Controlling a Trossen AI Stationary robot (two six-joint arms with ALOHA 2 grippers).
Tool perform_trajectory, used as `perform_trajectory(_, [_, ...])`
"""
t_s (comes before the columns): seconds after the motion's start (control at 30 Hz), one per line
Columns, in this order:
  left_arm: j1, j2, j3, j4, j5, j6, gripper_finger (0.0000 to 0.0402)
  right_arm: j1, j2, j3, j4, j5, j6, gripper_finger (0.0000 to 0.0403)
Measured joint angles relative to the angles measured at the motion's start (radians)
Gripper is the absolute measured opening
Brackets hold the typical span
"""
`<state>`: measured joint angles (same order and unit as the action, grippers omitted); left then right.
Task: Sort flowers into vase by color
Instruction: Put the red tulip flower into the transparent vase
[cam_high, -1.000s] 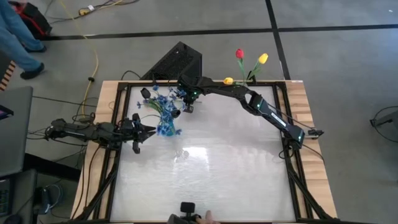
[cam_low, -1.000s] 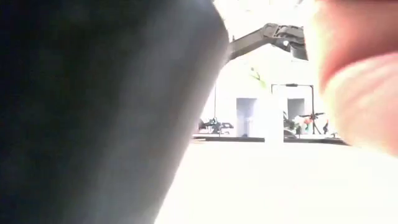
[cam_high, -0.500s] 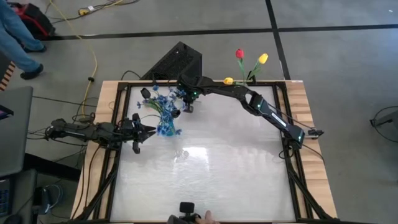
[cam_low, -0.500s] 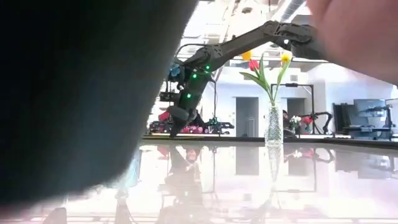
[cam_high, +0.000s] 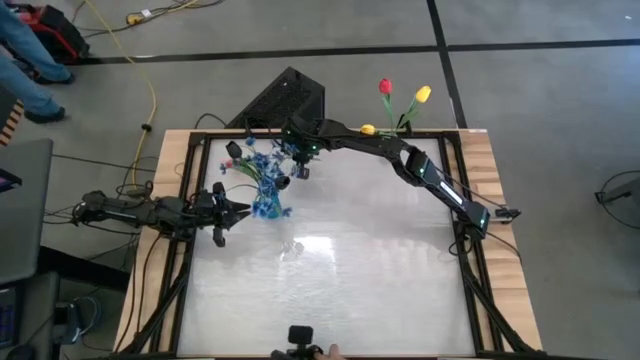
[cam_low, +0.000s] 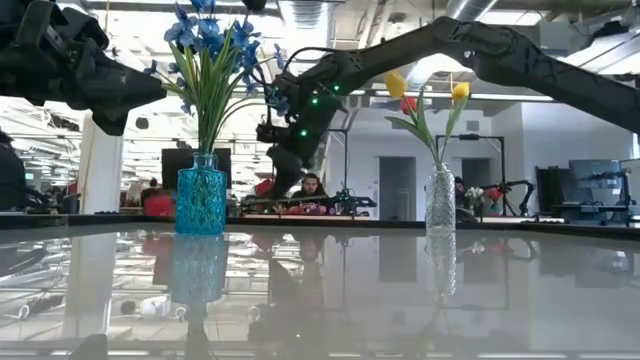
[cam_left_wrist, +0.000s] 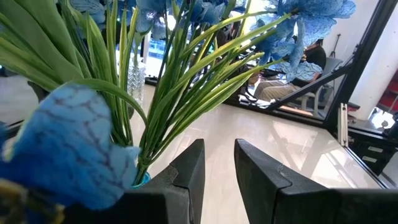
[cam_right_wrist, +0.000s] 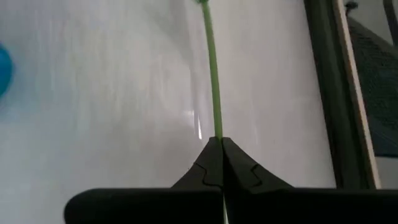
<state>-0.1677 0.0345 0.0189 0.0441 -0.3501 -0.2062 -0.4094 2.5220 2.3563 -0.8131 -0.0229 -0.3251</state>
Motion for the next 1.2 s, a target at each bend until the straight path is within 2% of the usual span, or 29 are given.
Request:
perform_trajectory(0.2, [0.000, 0.000, 0.000, 0.000, 0.000, 0.000, 0.0075, -0.006, -0.039, 0.000, -0.041, 0.094, 0.048, 0.0016])
perform_trajectory(0.43, [0.000, 0.000, 0.000, 0.000, -0.002, 0.000, 0.0075, -0.011, -0.137, 0.000, -0.124, 0.109, 0.155, 0.0016])
perform_trajectory(0.67, [0.000, 0.000, 0.000, 0.000, -0.001, 0.000, 0.0075, 0.018, -0.286, 0.000, -0.417, 0.109, 0.316, 0.0016])
perform_trajectory(0.83, [0.000, 0.000, 0.000, 0.000, -0.001, 0.000, 0.0075, 0.065, -0.387, 0.000, -0.608, 0.213, 0.425, 0.0016])
perform_trajectory(0.97, [0.000, 0.000, 0.000, 0.000, -0.001, 0.000, 0.0075, 0.116, -0.448, 0.000, -0.753, 0.231, 0.515, 0.0016])
perform_trajectory(1.2, [0.000, 0.000, 0.000, 0.000, -0.001, 0.000, 0.0075, 0.253, -0.589, -0.122, -0.757, 0.259, 0.664, 0.0016])
